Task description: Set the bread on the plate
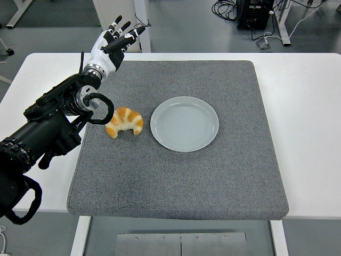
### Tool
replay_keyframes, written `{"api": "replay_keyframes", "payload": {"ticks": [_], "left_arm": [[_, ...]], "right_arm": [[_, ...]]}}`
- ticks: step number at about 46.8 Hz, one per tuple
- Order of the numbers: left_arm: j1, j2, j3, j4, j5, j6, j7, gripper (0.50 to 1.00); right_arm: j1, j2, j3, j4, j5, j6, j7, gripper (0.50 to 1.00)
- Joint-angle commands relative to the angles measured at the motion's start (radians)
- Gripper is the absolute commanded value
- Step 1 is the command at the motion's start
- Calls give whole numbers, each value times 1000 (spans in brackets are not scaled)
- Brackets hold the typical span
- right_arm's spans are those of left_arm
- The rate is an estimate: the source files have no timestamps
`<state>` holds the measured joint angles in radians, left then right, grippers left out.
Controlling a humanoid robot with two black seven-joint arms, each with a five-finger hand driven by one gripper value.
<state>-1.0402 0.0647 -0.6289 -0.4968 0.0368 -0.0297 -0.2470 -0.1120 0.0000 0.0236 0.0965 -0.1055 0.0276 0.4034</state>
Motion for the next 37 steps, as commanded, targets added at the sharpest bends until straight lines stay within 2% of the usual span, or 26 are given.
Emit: {"api": "replay_keyframes", "payload": {"ticks": [1, 23, 37], "left_arm": [[0, 1, 0, 1, 2, -1, 0, 971], [-6, 17, -2, 0, 0, 13, -3, 971], [-3, 24, 8, -8, 2, 2, 0, 971]], "right_arm": [[0, 0, -1, 0, 1, 0, 0, 1000], [0, 0, 1, -1, 0, 0, 0, 1000], [0, 0, -1, 0, 0, 0, 0, 1000]]}}
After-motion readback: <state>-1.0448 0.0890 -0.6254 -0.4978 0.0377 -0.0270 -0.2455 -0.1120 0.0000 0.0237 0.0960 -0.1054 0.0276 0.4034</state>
